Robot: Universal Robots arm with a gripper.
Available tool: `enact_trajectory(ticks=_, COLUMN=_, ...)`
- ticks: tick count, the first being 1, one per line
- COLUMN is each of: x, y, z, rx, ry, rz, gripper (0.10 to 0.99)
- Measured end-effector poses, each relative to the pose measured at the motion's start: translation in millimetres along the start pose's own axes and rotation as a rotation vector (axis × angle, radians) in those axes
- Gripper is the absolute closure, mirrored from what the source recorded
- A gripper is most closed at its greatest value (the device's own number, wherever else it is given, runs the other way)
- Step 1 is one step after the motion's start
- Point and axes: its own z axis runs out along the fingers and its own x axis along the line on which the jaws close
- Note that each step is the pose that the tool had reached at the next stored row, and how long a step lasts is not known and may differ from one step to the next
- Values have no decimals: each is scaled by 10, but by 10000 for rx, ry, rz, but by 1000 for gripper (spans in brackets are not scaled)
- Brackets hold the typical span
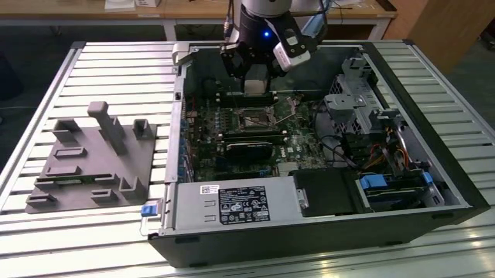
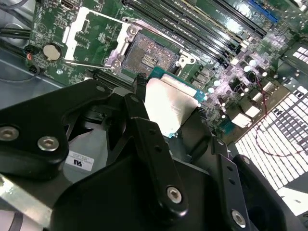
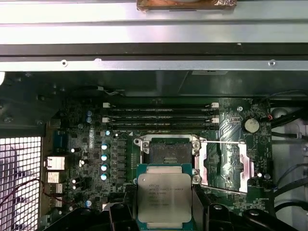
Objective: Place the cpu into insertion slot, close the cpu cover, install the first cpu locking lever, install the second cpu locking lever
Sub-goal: 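Place the cpu into insertion slot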
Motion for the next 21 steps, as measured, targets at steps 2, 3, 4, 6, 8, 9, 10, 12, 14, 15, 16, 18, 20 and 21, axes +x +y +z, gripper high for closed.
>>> enact_trajectory(ticks=2, x=-1, y=0, z=36, rx=0, ry=0, rz=0, gripper=545)
enact_trajectory(ticks=3, x=-2, y=1, z=55, rx=-1, ry=0, rz=0, gripper=545)
enact_trajectory(ticks=4, x=-4, y=1, z=73, rx=-2, ry=-1, rz=0, gripper=545)
enact_trajectory(ticks=6, x=-15, y=3, z=110, rx=0, ry=1, rz=1, gripper=545)
enact_trajectory(ticks=8, x=-35, y=3, z=145, rx=0, ry=6, rz=1, gripper=545)
enact_trajectory(ticks=9, x=-46, y=3, z=162, rx=0, ry=7, rz=1, gripper=545)
enact_trajectory(ticks=10, x=-57, y=2, z=180, rx=-1, ry=10, rz=1, gripper=545)
enact_trajectory(ticks=12, x=-73, y=0, z=215, rx=0, ry=15, rz=2, gripper=545)
enact_trajectory(ticks=14, x=-85, y=-3, z=251, rx=0, ry=20, rz=2, gripper=545)
enact_trajectory(ticks=15, x=-89, y=-4, z=269, rx=0, ry=21, rz=2, gripper=545)
enact_trajectory(ticks=16, x=-94, y=-5, z=287, rx=1, ry=23, rz=2, gripper=545)
enact_trajectory(ticks=18, x=-103, y=-8, z=323, rx=1, ry=26, rz=3, gripper=545)
enact_trajectory(ticks=20, x=-113, y=-11, z=359, rx=0, ry=27, rz=4, gripper=545)
enact_trajectory(ticks=21, x=-118, y=-12, z=378, rx=0, ry=29, rz=3, gripper=545)
